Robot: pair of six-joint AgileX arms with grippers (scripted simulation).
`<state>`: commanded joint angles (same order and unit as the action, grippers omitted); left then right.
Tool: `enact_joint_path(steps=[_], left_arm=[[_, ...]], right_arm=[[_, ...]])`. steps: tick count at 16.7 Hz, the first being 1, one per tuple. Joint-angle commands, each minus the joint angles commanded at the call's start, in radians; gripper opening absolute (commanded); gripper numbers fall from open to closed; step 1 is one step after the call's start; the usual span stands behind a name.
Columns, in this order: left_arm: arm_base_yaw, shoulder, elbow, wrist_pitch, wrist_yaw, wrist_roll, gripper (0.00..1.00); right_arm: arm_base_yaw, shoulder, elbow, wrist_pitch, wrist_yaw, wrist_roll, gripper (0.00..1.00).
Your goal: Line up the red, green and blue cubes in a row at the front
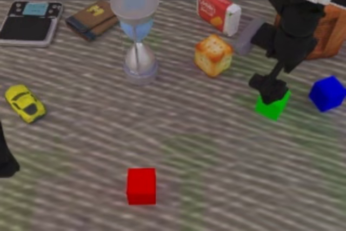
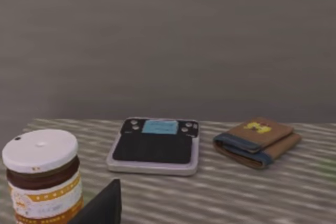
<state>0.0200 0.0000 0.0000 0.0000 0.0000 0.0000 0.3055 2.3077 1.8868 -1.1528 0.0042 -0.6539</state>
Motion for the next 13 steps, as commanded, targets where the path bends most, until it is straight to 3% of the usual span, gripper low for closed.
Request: enact_joint_path(steps=[5,10,13], left_arm=[[0.0,0.0,0.0,0.0,0.0,0.0,1.0],[0.0,0.0,0.0,0.0,0.0,0.0,1.0],[0.0,0.0,0.0,0.0,0.0,0.0,1.0]], right_arm=[[0.002,0.064,-0.114,0.188,0.001,0.003,1.0],[0.003,0.079,-0.135,0.217,0.001,0.003,1.0],[0.003,0.079,-0.135,0.217,0.001,0.003,0.77]])
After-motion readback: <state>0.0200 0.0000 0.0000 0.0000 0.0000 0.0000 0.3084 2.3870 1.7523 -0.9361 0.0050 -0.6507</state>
